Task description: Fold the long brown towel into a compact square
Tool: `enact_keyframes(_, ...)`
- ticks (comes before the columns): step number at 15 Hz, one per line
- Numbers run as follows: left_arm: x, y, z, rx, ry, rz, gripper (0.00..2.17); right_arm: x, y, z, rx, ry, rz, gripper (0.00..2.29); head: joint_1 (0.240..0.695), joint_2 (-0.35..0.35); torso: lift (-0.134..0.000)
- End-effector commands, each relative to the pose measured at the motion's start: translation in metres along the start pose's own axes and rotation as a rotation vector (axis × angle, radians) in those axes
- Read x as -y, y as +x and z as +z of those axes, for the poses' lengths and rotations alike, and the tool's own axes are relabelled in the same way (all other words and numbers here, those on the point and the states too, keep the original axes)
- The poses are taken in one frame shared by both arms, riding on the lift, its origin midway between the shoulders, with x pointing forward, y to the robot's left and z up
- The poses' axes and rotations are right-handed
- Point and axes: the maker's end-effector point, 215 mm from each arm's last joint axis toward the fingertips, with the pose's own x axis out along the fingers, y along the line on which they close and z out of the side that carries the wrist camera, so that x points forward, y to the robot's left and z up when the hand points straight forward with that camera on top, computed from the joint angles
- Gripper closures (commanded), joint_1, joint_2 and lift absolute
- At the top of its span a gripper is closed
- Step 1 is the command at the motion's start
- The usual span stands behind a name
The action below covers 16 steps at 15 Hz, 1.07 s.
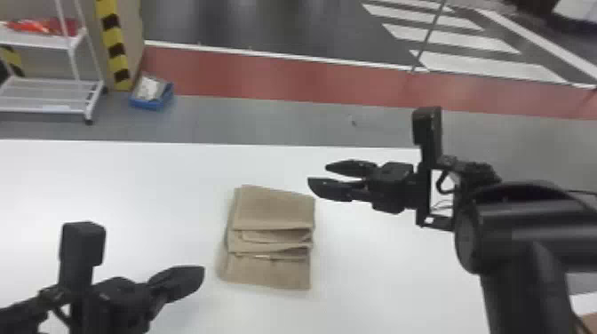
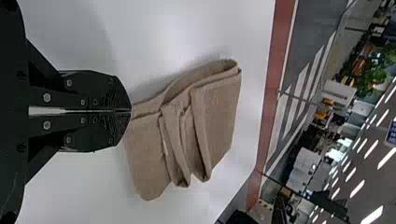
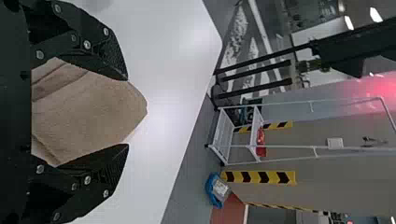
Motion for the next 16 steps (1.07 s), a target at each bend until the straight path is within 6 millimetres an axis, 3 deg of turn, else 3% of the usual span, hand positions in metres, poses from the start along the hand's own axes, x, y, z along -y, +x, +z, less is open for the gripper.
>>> enact_keyframes(1, -0.028, -0.015, 0.010, 0.026, -0.016, 0.058, 0.91, -0.025, 0.034, 0.031, -0.028, -0.217, -0.004, 0.18, 0.695, -0.155, -0.124)
enact_keyframes(3, -0.058, -0.031, 0.018, 0.059, -0.046, 0.108, 0.86, -0.048, 0.062, 0.027, -0.087, -0.329, 0.036, 0.18, 0.695, -0.037, -0.124)
enact_keyframes(5, -0.087, -0.041, 0.024, 0.093, -0.057, 0.175, 0.86, -0.078, 0.075, 0.029, -0.078, -0.567, 0.155, 0.22, 0.695, 0.035, -0.124)
enact_keyframes(7, -0.104, -0.045, 0.035, 0.140, -0.059, 0.217, 0.86, -0.100, 0.082, 0.006, -0.138, -0.663, 0.223, 0.28, 0.695, 0.101, -0.124)
enact_keyframes(8, -0.108, -0.046, 0.039, 0.155, -0.060, 0.226, 0.73, -0.105, 0.084, -0.008, -0.178, -0.675, 0.240, 0.28, 0.695, 0.122, -0.124)
enact_keyframes(9, -0.109, -0.046, 0.042, 0.158, -0.058, 0.229, 0.53, -0.104, 0.084, -0.023, -0.223, -0.672, 0.250, 0.28, 0.695, 0.153, -0.124)
enact_keyframes(11, -0.105, -0.043, 0.044, 0.162, -0.059, 0.220, 0.52, -0.092, 0.084, -0.054, -0.336, -0.667, 0.225, 0.28, 0.695, 0.162, -0.124)
enact_keyframes(14, -0.101, -0.039, 0.043, 0.161, -0.062, 0.218, 0.52, -0.071, 0.077, -0.083, -0.438, -0.639, 0.187, 0.29, 0.695, 0.135, -0.124)
enact_keyframes(16, -0.098, -0.036, 0.041, 0.155, -0.058, 0.213, 0.52, -0.072, 0.080, -0.095, -0.481, -0.640, 0.194, 0.32, 0.695, 0.115, -0.124)
